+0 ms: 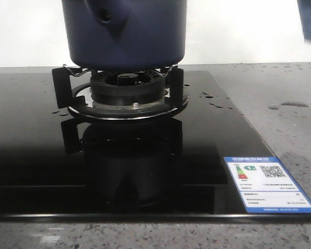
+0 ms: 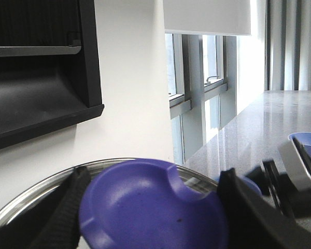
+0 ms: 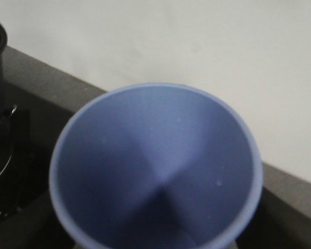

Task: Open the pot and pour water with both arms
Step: 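Set the empty cup back on the counter and open the right gripper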

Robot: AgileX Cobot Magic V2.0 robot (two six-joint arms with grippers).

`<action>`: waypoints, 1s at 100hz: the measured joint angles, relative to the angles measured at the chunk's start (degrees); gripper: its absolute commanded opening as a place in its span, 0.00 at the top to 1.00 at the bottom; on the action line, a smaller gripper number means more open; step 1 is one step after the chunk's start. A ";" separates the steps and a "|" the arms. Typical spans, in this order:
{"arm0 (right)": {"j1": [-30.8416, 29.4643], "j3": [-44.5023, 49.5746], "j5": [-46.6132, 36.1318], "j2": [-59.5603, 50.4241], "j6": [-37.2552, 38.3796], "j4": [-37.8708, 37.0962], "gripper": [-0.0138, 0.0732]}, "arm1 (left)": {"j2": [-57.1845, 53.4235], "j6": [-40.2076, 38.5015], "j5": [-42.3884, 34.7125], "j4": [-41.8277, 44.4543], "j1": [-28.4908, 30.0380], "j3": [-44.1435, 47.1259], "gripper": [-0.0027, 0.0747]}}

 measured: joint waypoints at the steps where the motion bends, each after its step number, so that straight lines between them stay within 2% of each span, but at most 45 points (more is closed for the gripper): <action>1: -0.74 1.08 -1.31 0.00 0.06 0.23 0.58 | 0.00 0.00 0.00 0.00 0.00 0.00 0.65; 10: -4.67 7.01 -7.91 0.38 0.56 1.46 0.58 | 0.00 -0.04 0.00 0.00 0.00 0.00 0.65; 22: -8.31 11.39 -12.25 2.45 0.69 2.37 0.58 | 0.00 -0.04 0.00 0.00 0.00 0.00 0.65; 46: -9.18 12.42 -15.58 5.29 0.95 4.08 0.57 | 0.00 -0.04 0.00 0.10 0.00 0.00 0.65; 56: -9.22 12.42 -15.59 5.38 0.95 4.98 0.46 | 0.00 -0.04 0.13 0.22 0.00 0.00 0.65; 73: -9.22 12.50 -16.19 5.14 1.06 5.59 0.14 | 0.00 -0.04 0.88 0.57 0.00 0.00 0.65; 80: -9.22 12.50 -16.42 4.15 1.47 5.66 0.09 | 0.00 -0.13 1.24 0.65 0.00 0.00 0.65; 100: -9.22 12.50 -16.30 -1.07 2.74 5.80 0.10 | 0.00 -0.13 1.48 1.54 0.00 0.00 0.65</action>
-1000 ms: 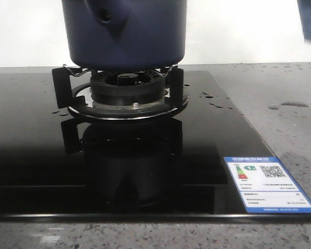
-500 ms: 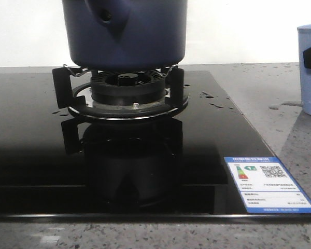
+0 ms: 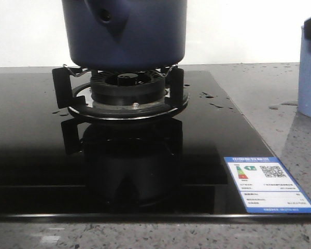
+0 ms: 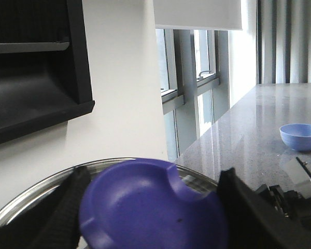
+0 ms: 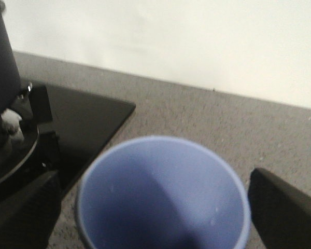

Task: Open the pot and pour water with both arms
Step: 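Set the empty cup back on the counter and open the right gripper, then lower the held lid back onto the pot with the left gripper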

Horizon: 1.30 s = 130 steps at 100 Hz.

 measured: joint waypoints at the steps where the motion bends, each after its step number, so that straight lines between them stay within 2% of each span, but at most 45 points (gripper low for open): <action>1: 0.00 0.00 0.22 -0.24 0.25 0.00 0.10 | 0.00 0.00 0.00 0.00 0.00 0.00 0.65; 42: 0.00 0.00 7.32 -20.73 7.79 0.00 0.10 | 8.10 0.00 0.10 0.71 -3.32 0.00 0.65; 52: 0.00 0.00 9.29 -26.32 10.33 0.04 0.16 | 11.39 0.00 -0.07 0.71 -3.32 0.00 0.65; 59: 0.00 0.00 11.37 -29.68 11.84 0.13 0.30 | 13.60 0.00 -0.07 0.75 -3.32 0.00 0.65; 69: 0.00 0.00 14.20 -33.88 12.70 0.17 0.61 | 16.18 0.00 0.18 0.84 -3.32 0.00 0.65; 71: 0.00 0.00 14.67 -34.35 12.73 0.17 0.70 | 16.66 0.00 0.29 0.84 -3.32 0.00 0.65; 79: -0.09 0.00 15.53 -36.53 12.84 0.17 0.93 | 17.80 0.00 0.68 1.12 -3.32 0.00 0.65; 97: -0.09 0.00 15.91 -37.54 13.28 0.17 0.92 | 18.82 0.00 -0.19 1.52 -5.16 0.00 0.65; 112: -0.09 0.00 16.13 -37.54 13.28 0.07 0.92 | 18.94 0.00 -4.18 2.42 -7.97 0.00 0.65; 130: -0.09 0.13 16.16 -37.54 13.30 0.07 0.92 | 19.46 0.00 -8.37 2.42 -8.47 0.00 0.65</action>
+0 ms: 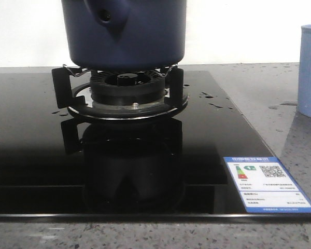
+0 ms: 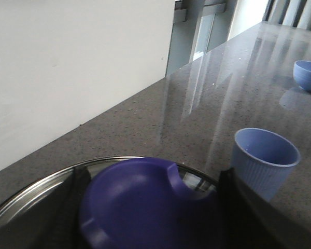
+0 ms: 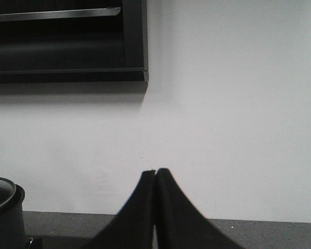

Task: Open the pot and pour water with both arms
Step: 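Lower the held lid back onto the pot with the left gripper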

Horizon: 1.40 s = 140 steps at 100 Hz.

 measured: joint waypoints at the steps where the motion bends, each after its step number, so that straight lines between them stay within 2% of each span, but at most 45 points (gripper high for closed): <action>1: 0.00 0.00 0.00 0.00 0.00 0.00 0.92 | 0.00 0.00 -0.28 0.00 0.00 0.00 0.65; 67: 0.00 0.04 0.09 0.00 0.00 0.00 0.92 | 2.10 0.00 -1.24 -4.02 0.00 -0.11 0.64; 74: 0.00 0.04 0.09 0.00 0.00 0.00 0.92 | 2.10 0.00 -1.12 -4.02 0.00 -0.11 0.55; 86: 0.00 0.04 0.09 0.00 0.11 0.00 0.92 | 2.10 0.91 -1.23 -4.02 0.00 -0.11 0.30; 95: 0.00 0.04 0.09 0.00 0.11 0.00 0.92 | 2.10 1.05 -1.47 -4.14 0.00 -0.19 0.23; 116: 0.00 0.13 0.13 0.00 0.11 0.00 0.92 | -0.22 1.05 -2.55 -5.08 0.00 -0.42 0.23; 123: 0.00 0.13 0.44 0.00 0.11 0.00 0.92 | -2.39 1.05 -2.78 -5.12 0.19 -0.42 0.27; 130: 0.00 0.13 1.32 0.00 0.11 0.00 0.92 | -5.03 1.05 -3.12 -5.21 0.95 -0.42 0.37; 140: 0.13 0.26 2.66 0.00 0.11 0.00 0.92 | -9.75 1.05 -4.57 -5.44 2.72 -0.20 0.58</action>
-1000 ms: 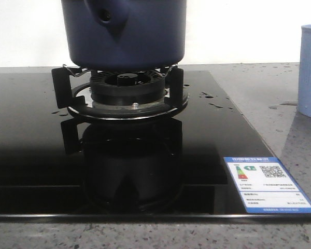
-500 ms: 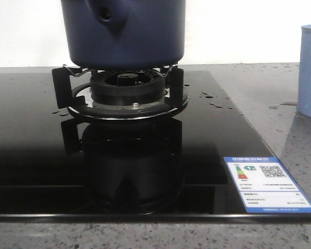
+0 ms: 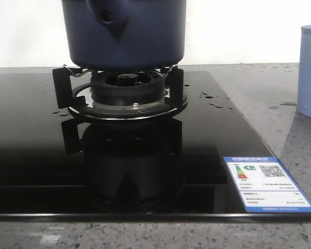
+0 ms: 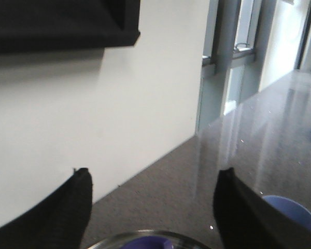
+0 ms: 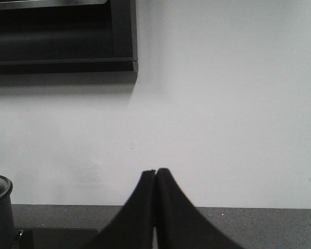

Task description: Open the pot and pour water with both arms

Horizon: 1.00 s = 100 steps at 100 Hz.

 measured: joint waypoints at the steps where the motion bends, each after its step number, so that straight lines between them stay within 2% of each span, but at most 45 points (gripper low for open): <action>1: 0.17 0.00 0.01 0.00 0.00 0.00 0.93 | -0.82 0.00 -0.33 0.02 0.26 0.08 0.59; 9: 1.50 0.00 0.26 0.00 0.00 -0.84 0.93 | -6.00 -0.87 -2.94 -0.24 1.56 1.88 0.70; 21: 5.22 0.00 0.51 0.00 0.66 -3.33 0.93 | -15.86 -1.90 -9.07 -0.59 2.83 7.56 0.78; 46: 19.07 0.51 6.08 0.00 3.70 -6.56 0.93 | -39.97 -2.47 -19.00 -1.43 2.92 27.64 0.99; 58: 26.82 1.75 10.43 0.00 3.91 -7.42 0.93 | -50.27 -2.73 -21.96 -1.43 2.92 38.42 0.99; 75: 36.05 3.01 13.08 0.00 3.89 -9.08 0.93 | -61.27 -2.96 -24.20 -1.54 2.92 48.13 0.99; 85: 38.46 3.14 13.18 0.00 3.89 -9.17 0.93 | -65.06 -3.06 -24.42 -1.64 2.92 51.11 0.99; 100: 38.85 3.14 13.36 0.00 3.89 -9.31 0.93 | -67.71 -3.06 -24.46 -1.64 2.92 52.61 0.99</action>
